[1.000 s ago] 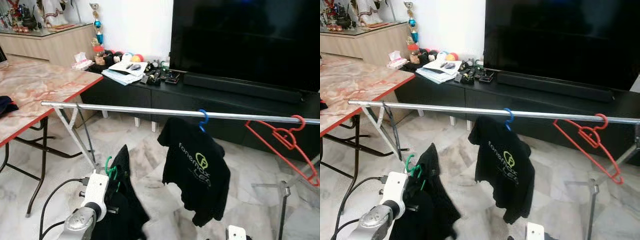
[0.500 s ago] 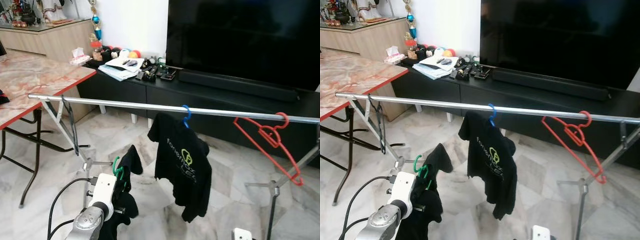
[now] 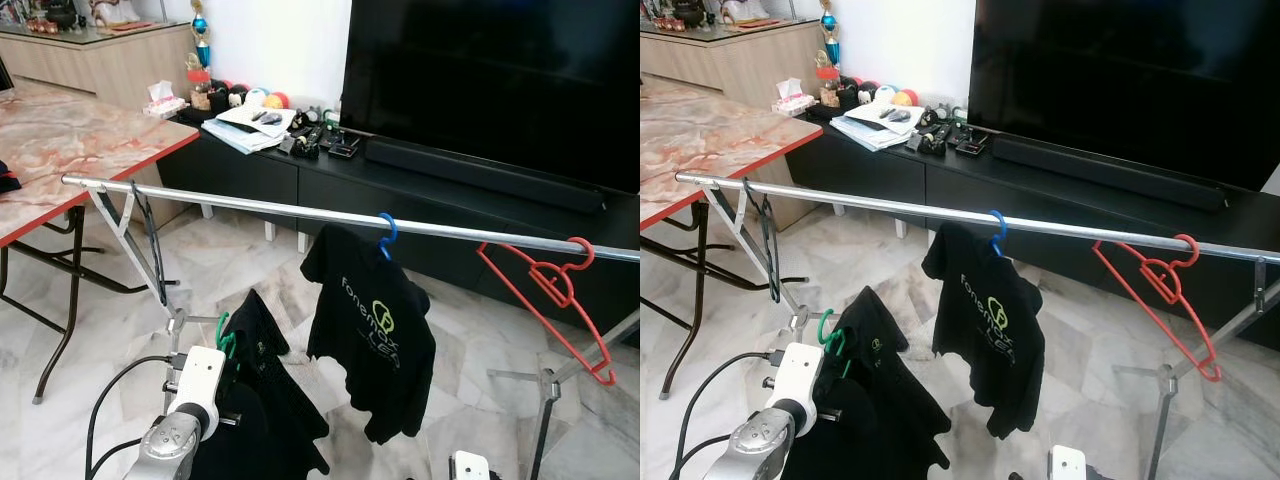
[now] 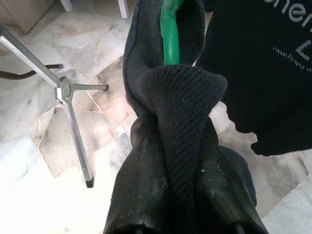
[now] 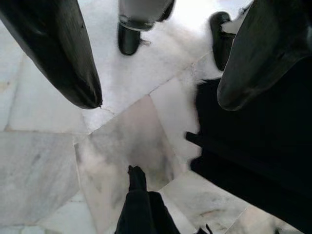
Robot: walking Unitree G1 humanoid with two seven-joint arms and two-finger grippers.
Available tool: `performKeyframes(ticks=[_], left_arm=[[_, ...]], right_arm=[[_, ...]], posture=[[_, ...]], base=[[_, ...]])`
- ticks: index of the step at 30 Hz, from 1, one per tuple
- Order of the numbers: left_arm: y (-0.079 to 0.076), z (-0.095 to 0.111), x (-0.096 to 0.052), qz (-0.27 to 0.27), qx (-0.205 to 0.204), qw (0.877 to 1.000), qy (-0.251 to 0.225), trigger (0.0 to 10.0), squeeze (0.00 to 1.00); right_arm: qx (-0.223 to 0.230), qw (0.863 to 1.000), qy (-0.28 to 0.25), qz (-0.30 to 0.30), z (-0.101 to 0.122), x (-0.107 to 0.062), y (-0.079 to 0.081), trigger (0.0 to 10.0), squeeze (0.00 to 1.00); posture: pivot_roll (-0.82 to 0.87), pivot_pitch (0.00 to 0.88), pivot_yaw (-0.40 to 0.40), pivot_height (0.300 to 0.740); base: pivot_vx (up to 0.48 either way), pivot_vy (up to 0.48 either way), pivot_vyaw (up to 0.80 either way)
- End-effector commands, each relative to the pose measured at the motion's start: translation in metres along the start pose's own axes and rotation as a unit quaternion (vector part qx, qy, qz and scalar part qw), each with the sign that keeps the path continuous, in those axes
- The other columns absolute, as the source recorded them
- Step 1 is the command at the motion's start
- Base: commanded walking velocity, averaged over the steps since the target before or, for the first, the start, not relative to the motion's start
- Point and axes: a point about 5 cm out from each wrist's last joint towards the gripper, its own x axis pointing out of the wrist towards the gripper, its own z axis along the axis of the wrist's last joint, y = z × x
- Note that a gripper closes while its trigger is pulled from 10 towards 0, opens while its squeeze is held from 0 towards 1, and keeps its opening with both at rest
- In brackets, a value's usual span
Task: Hang hanger
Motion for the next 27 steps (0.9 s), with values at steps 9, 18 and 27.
performKeyframes(ticks=[9, 18, 27], left_arm=[[0.0014, 0.0096, 0.0026, 0.008, 0.004, 1.0, -0.019, 10.0, 0.0], [-0.0014, 0.0098, 0.0037, 0.003, 0.005, 1.0, -0.018, 10.0, 0.0], [-0.0034, 0.0098, 0.0038, 0.001, 0.004, 1.0, -0.019, 10.0, 0.0]], right_arm=[[-0.006, 1.0, -0.009, -0.002, 0.0043, 0.0001, -0.0017, 10.0, 0.0], [0.004, 1.0, -0.008, 0.001, 0.004, 0.0003, -0.0006, 10.0, 0.0], [0.003, 1.0, -0.008, 0.002, 0.0052, 0.0004, -0.0012, 10.0, 0.0]], posture=[[0.01, 0.0, -0.041, 0.74], [0.01, 0.0, -0.046, 0.74], [0.01, 0.0, -0.049, 0.74]], base=[[0.0, 0.0, 0.8], [0.0, 0.0, 0.06], [0.0, 0.0, 0.0]])
